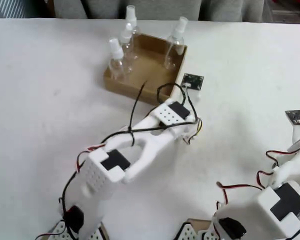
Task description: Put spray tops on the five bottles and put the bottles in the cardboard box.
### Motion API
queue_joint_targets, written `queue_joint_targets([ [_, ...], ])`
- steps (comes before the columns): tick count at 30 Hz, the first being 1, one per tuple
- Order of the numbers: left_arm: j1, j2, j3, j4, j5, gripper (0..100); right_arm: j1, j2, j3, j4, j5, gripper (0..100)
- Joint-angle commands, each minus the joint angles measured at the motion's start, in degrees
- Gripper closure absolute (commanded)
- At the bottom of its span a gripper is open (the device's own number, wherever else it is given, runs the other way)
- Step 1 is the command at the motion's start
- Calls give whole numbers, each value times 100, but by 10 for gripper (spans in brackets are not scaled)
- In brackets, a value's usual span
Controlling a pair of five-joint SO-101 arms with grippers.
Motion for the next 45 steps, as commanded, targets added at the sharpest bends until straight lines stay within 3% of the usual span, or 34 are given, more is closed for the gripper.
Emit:
queue_joint_targets([
  [1, 4, -198, -176, 360, -70, 985, -163, -356, -79, 251, -53, 982],
  [7, 163, -1103, 501, 580, -369, 980, -831, -813, -246, 910, -993, 982],
  [10, 286, -2026, 1451, 202, -721, 980, -1147, -1613, -193, 1270, -1433, 982],
  [16, 259, -4127, 3552, -844, -765, 979, -1842, -3108, -114, 2088, -2180, 982],
  [22, -268, -6193, 4738, -932, -765, 978, -3354, -4198, 862, 2123, -3262, 982],
  [26, -892, -7662, 5222, -941, -765, 977, -4629, -4875, 1257, 1930, -4484, 981],
  [30, -1578, -9042, 5415, -923, -870, 976, -5754, -5578, 1635, 1235, -5547, 981],
  [35, -2211, -10431, 5389, -1037, -2022, 977, -7398, -6457, 2699, -259, -5793, 981],
  [40, -2527, -11503, 5398, -1916, -2646, 977, -8804, -7468, 4431, -2035, -5802, 981],
  [45, -2545, -11688, 5363, -3244, -2716, 977, -9525, -8778, 6171, -3996, -5785, 982],
])
